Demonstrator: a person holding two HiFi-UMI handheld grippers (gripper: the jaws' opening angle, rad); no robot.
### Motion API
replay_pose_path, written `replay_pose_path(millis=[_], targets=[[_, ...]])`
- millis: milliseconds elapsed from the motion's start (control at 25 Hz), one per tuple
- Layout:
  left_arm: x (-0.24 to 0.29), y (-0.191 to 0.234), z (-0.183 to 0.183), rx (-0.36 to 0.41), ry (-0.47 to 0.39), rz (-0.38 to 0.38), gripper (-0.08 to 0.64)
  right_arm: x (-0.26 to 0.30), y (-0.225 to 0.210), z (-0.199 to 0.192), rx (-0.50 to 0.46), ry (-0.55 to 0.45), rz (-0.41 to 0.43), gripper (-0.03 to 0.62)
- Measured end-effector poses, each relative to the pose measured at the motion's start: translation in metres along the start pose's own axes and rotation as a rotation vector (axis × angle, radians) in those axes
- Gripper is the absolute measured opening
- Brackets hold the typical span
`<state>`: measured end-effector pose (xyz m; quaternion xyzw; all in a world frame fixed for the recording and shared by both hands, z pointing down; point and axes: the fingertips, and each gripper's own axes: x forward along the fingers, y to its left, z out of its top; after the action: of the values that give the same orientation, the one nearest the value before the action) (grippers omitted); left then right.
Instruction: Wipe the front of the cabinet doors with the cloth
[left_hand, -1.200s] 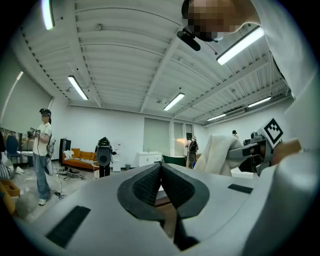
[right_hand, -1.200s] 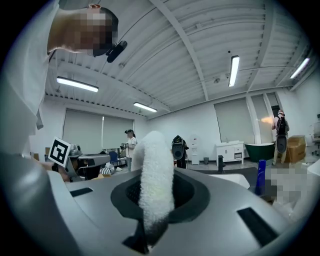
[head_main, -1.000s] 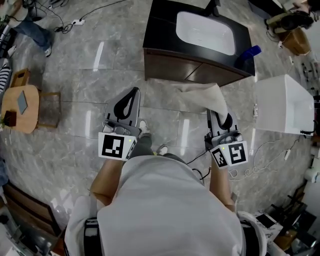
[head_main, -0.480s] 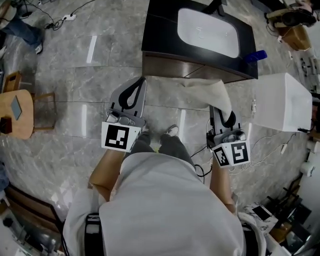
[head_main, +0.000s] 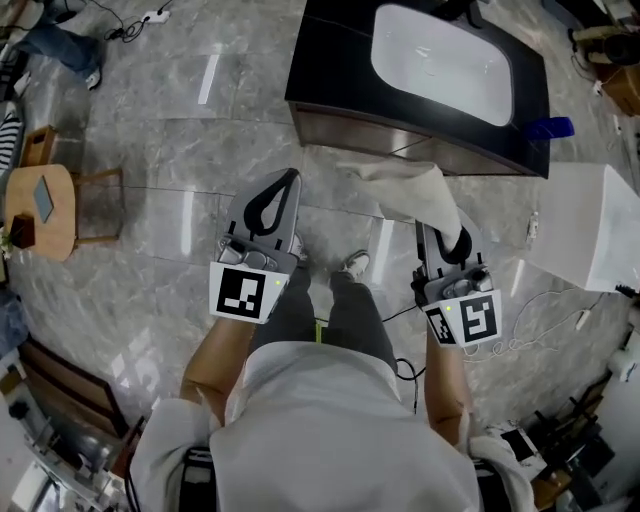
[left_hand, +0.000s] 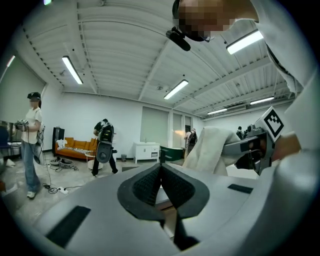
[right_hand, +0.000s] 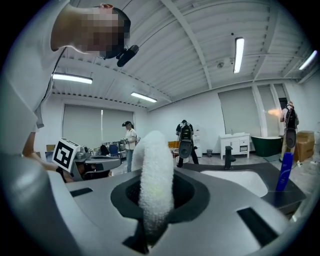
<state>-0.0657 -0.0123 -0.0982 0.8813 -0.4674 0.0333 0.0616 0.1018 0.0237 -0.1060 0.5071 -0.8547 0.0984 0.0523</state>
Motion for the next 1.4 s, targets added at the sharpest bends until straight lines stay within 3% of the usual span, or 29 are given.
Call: replay_pose_path(millis=[280, 520, 680, 1240, 1400], targets=[[0.025, 0.021, -0.122, 0.013, 0.053, 0.066, 0.018, 0.065, -0.018, -0.113, 0.024, -0.024, 0.095, 0.069], [0.044, 0.043, -0.252, 0.043, 0.039, 0.088, 0.018, 0.111, -0.031, -0.246, 0.024, -0.037, 0.143, 0.069], [0.060, 0.061, -0.318, 0.048, 0.004, 0.105, 0.018, 0.141, -0.044, -0.313, 0.012, -0.052, 0.154, 0.069], [0.099, 0.101, -0.460, 0.131, -0.078, 0.122, 0.018, 0.216, -0.055, -0.433, -0.058, -0.150, 0.245, 0.069], [0.105, 0.105, -0.503, 0.131, -0.113, 0.096, 0.018, 0.235, -0.056, -0.466, -0.077, -0.189, 0.269, 0.069]])
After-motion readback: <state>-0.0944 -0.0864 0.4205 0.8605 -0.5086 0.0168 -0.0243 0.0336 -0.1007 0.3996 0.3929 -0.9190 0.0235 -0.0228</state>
